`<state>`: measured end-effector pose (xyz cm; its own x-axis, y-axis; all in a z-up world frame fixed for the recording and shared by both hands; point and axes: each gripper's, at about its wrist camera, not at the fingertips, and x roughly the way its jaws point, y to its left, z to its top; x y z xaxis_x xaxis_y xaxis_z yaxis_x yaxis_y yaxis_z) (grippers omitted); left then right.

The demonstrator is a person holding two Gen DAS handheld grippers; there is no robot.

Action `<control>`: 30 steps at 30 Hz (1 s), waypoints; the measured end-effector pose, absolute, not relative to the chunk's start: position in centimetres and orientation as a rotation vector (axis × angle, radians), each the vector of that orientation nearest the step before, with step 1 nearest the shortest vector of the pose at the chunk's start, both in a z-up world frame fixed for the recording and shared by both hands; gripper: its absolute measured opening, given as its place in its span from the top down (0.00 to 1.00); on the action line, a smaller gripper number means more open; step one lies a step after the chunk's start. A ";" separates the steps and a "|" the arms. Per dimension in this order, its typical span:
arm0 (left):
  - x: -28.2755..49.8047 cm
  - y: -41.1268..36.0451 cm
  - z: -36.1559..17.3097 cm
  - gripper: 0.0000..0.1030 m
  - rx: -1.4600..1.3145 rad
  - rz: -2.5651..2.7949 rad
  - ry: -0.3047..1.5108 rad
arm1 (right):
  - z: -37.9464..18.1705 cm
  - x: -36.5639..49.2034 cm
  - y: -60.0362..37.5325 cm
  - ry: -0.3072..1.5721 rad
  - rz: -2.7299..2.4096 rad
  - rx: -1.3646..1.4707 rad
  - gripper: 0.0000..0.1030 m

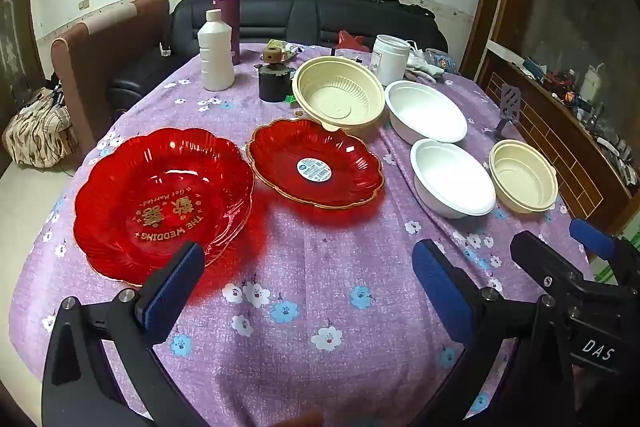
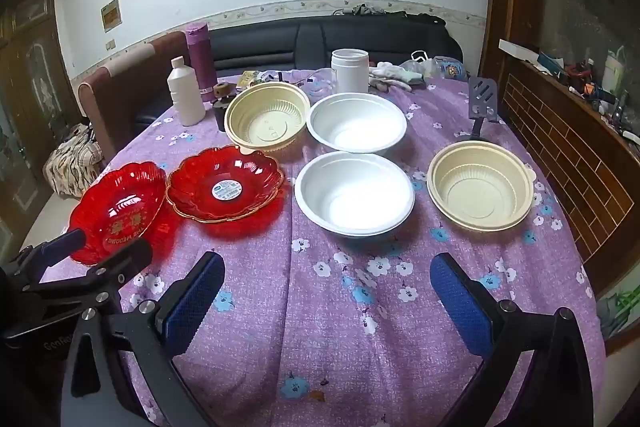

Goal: Organize plates and bowls

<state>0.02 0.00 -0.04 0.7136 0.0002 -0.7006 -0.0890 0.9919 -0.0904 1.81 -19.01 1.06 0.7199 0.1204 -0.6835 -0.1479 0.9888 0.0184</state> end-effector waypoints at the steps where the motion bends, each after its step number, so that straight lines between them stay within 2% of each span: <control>1: 0.0 0.0 0.0 0.00 -0.133 0.040 0.762 | 1.0 1.9 -19.0 0.763 0.153 -0.034 0.00; 30: -0.2 0.1 -1.2 0.00 -0.146 0.056 0.748 | 0.8 1.6 -18.4 0.747 0.156 -0.020 0.00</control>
<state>-0.16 0.09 -1.21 0.7319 -0.0016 -0.6814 -0.1024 0.9884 -0.1122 1.57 -18.40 0.79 0.7228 0.1340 -0.6779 -0.1485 0.9882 0.0370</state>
